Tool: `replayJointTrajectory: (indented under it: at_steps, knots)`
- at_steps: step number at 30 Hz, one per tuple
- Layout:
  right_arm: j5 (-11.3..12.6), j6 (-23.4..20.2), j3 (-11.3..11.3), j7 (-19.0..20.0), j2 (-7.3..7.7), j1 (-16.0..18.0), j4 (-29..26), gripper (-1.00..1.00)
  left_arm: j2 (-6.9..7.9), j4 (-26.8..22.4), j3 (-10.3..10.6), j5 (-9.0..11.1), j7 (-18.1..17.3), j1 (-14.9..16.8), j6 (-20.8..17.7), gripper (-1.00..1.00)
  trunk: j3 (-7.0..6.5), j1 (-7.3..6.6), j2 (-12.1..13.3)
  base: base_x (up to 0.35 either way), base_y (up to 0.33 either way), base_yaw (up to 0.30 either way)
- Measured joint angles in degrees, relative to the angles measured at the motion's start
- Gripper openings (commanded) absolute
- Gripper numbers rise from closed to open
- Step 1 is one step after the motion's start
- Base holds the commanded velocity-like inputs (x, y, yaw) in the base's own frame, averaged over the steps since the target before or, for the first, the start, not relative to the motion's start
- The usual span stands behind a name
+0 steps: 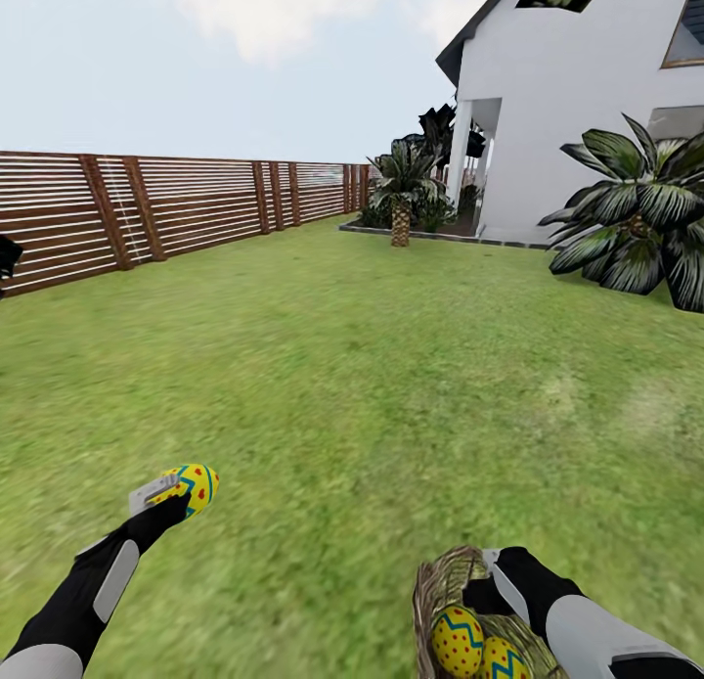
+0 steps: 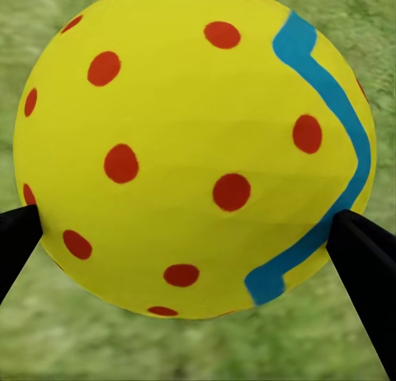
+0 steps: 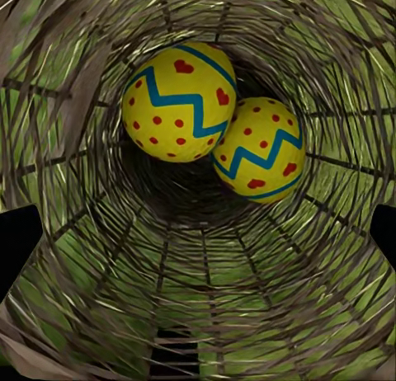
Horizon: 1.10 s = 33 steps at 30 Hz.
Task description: Take the three Easter eggs out of the wicker basket on the lawn in the garden, then place them on the lawn next to a single tree (choose any tree) so that all three eggs are next to the same tree and none are left in the basket.
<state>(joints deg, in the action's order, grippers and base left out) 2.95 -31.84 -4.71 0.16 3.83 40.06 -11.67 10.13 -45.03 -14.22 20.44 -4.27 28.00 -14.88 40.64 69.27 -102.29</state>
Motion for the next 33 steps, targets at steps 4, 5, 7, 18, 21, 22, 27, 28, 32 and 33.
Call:
replayJointTrajectory:
  at_steps: [4, 5, 7, 18, 21, 22, 27, 28, 32, 33]
  knots:
    - [0.00, 0.00, 0.00, 0.00, 0.00, 0.00, 0.00, 1.00, -0.02, 0.08, 0.06, 0.00, 0.00, -0.01, 0.00, -1.00, 0.72, 0.88, -1.60, 0.000, 0.000, 0.000]
    - [0.00, 0.00, -0.04, 0.00, 0.00, 0.00, 0.00, 1.00, -0.06, 0.09, 0.08, 0.00, 0.00, 0.00, 0.00, -1.00, 0.90, 1.10, -2.01, 0.000, 0.000, 0.000]
    - [0.00, 0.00, -0.08, 0.00, -0.06, 0.00, 0.00, 1.00, -0.10, 0.09, 0.09, 0.00, 0.00, 0.00, 0.00, -1.00, 1.26, 1.54, -2.81, 0.000, 0.000, 0.000]
    - [0.00, 0.00, -0.08, 0.00, -0.09, 0.00, 0.00, 1.00, -0.43, 0.09, 0.09, 0.00, 0.00, 0.00, 0.00, -1.00, 3.23, 3.95, -7.22, 0.000, 0.000, 0.000]
    - [0.00, 0.00, -0.09, 0.00, -0.09, 0.00, 0.00, 1.00, -0.44, 0.09, 0.09, 0.00, 0.00, 0.00, 0.00, -1.00, 3.77, 4.61, -8.42, 0.000, 0.000, 0.000]
    - [0.00, 0.00, -0.09, 0.00, -0.09, 0.00, 0.00, 1.00, -0.44, 0.09, 0.09, 0.00, 0.00, -0.01, 0.00, -1.00, 3.95, 4.83, -8.82, 0.000, 0.000, 0.000]
    - [0.00, 0.00, -0.04, 0.00, -0.09, 0.00, 0.00, 1.00, -0.44, 0.15, 0.09, 0.00, 0.00, 0.00, 0.00, -1.00, 4.85, 5.93, -10.83, 0.000, 0.000, 0.000]
    - [0.00, 0.00, -0.02, 0.00, -0.09, 0.00, 0.00, 1.00, -0.48, 0.16, 0.09, 0.00, 0.00, 0.00, 0.00, -1.00, 5.03, 6.15, -11.23, 0.000, 0.000, 0.000]
    - [0.00, 0.00, -0.06, 0.00, -0.09, 0.00, 0.00, 1.00, -0.56, 0.13, 0.09, 0.00, 0.00, 0.00, 0.00, -1.00, 5.75, 7.03, -12.84, 0.000, 0.000, 0.000]
    - [0.00, 0.00, -0.08, 0.00, -0.09, 0.00, 0.00, 1.00, -0.73, 0.13, 0.09, 0.00, 0.00, 0.00, 0.00, -1.00, 5.92, 7.25, -13.24, 0.000, 0.000, 0.000]
